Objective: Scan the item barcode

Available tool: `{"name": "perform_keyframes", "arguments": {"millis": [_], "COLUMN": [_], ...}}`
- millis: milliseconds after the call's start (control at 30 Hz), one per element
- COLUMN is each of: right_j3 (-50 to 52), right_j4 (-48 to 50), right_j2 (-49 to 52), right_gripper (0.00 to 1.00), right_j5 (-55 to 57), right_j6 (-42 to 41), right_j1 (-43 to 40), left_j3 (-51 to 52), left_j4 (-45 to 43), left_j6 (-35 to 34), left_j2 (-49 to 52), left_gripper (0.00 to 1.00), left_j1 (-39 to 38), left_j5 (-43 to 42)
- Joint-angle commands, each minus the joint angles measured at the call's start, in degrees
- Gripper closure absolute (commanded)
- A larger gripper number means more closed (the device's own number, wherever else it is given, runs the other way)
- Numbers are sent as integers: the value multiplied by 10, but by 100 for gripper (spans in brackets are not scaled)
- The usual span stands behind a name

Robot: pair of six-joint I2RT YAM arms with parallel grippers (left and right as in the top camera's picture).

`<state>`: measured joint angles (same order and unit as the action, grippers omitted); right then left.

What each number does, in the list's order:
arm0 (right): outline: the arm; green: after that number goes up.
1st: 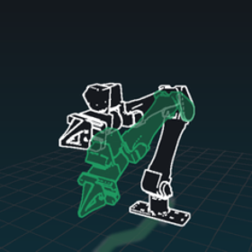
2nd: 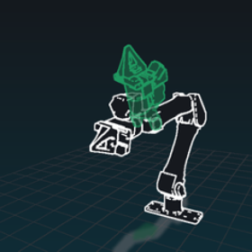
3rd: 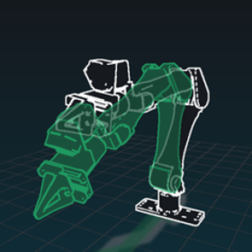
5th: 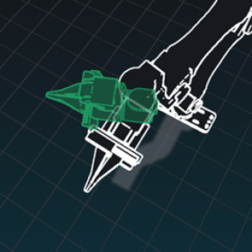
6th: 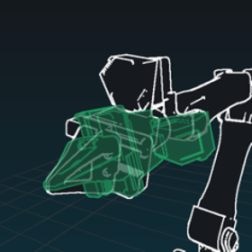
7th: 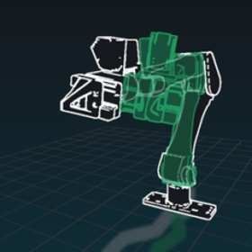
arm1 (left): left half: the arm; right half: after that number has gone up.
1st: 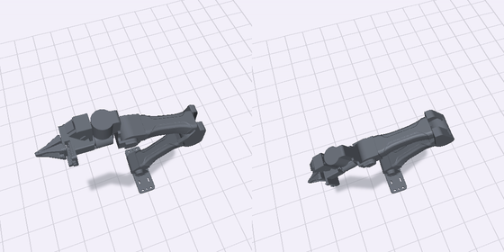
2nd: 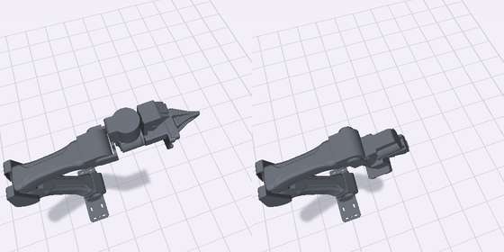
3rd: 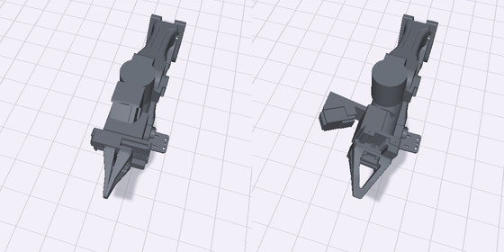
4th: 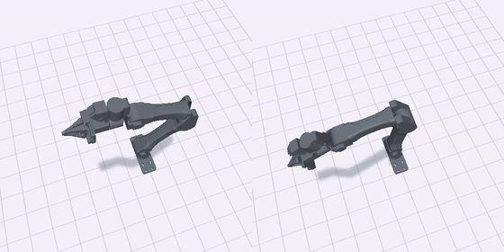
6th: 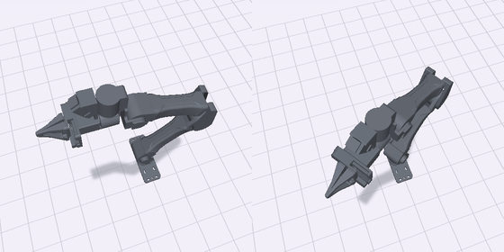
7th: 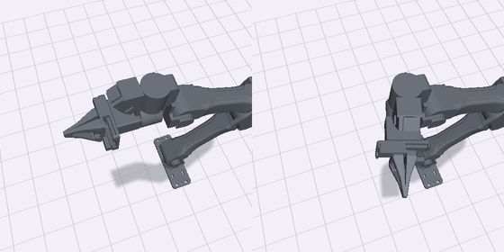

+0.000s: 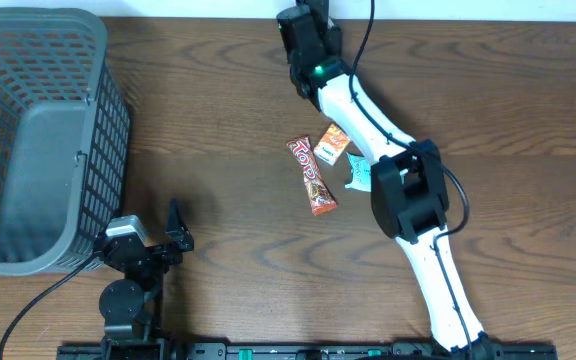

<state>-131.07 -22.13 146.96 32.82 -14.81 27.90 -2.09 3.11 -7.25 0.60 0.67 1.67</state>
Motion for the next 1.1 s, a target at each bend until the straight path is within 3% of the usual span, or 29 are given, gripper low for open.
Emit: {"name": "perform_keyframes", "arguments": {"millis": [0,233,467,567,767,1067], "right_j3": [-9,-9,-8,-8,-6,76], "right_j4": [-106,-448,-650,-674,-663,-544], "right_j2": [-104,-193,-204,-204,-202,-200], "right_gripper": [48,46,49,50,41,44], "right_j5": [44,-30,-64,-61,-52,-96], "right_j6": [-22,-224,-329,-327,-325,-270], "right_j1": [5,-33,-145,-213,-352,-545], "left_j3": [19,19,19,19,19,19], "left_j4": [9,9,9,9,9,9], "left_j6": [7,7,7,7,7,7], "left_j2": [-4,-4,-4,-4,-4,-4], "left_gripper": [2,2,2,2,2,2], "left_j1": [-1,-1,-1,-1,-1,-1], "left_j5": [3,3,3,3,3,3]}}
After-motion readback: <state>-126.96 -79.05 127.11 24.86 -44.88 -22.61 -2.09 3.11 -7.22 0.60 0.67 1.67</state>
